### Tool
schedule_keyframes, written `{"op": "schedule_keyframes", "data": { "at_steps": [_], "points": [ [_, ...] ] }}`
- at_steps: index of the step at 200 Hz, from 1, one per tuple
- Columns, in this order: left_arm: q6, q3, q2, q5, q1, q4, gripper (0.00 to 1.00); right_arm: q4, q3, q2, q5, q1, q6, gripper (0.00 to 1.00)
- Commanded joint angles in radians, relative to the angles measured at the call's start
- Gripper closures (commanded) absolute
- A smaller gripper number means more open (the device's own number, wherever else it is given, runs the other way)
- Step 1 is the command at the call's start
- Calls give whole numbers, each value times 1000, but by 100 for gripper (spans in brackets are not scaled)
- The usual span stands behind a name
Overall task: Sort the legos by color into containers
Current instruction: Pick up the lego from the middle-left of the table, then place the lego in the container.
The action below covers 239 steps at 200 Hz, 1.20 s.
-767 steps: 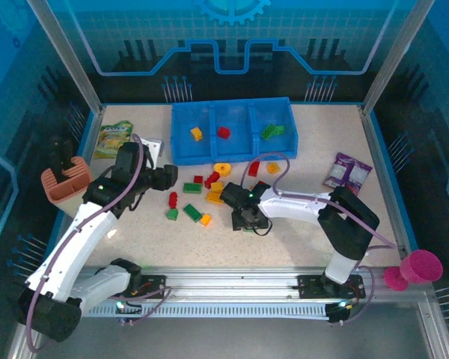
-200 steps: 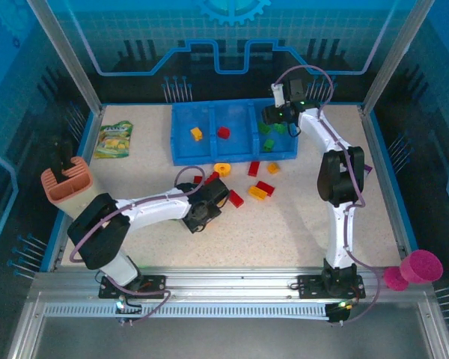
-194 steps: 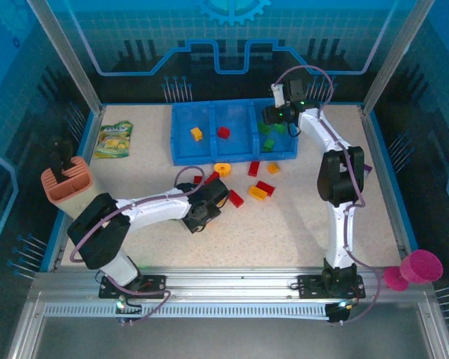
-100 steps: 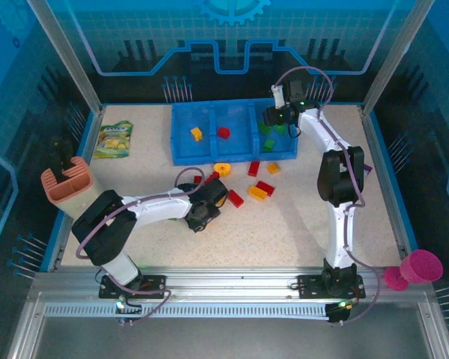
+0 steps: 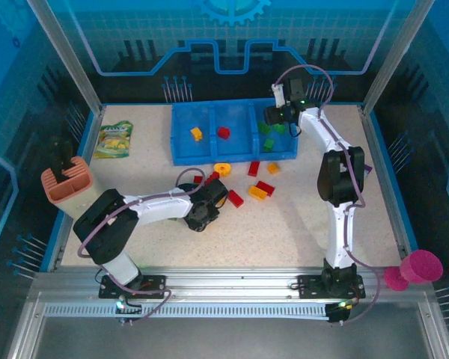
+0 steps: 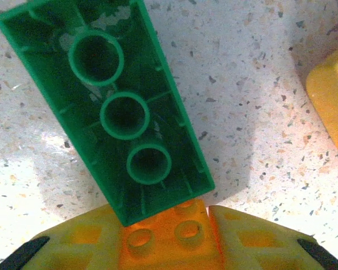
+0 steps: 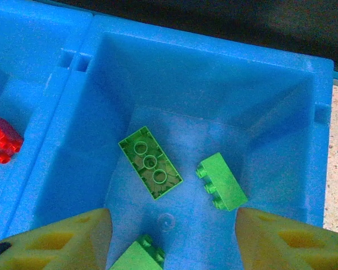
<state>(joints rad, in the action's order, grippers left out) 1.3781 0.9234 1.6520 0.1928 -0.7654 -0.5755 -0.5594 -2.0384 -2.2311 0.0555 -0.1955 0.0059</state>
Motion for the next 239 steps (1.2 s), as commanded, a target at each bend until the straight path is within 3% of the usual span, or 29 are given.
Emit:
{"op": "schedule_keyframes", "data": {
  "at_steps": [1, 33, 66, 99, 151, 208, 239],
  "points": [
    [-68, 54, -61, 1, 6, -81, 70, -6, 38, 75, 1, 5, 0, 38],
    [-281, 158, -120, 58, 48, -104, 70, 9, 169, 163, -1, 5, 18, 36],
    [-507, 294, -133, 133, 118, -127, 70, 74, 416, 335, 45, -17, 23, 36],
    [-675, 410, -102, 184, 256, -75, 69, 96, 629, 495, 46, -65, 50, 35],
    [-828, 642, 128, 208, 389, 17, 69, 113, 835, 591, 53, -163, 102, 35],
    [-885, 889, 407, 157, 475, -20, 68, 86, 865, 591, 33, -178, 122, 35],
    [-886, 945, 475, 115, 499, -28, 65, 62, 870, 573, -65, -177, 153, 31]
  ]
}}
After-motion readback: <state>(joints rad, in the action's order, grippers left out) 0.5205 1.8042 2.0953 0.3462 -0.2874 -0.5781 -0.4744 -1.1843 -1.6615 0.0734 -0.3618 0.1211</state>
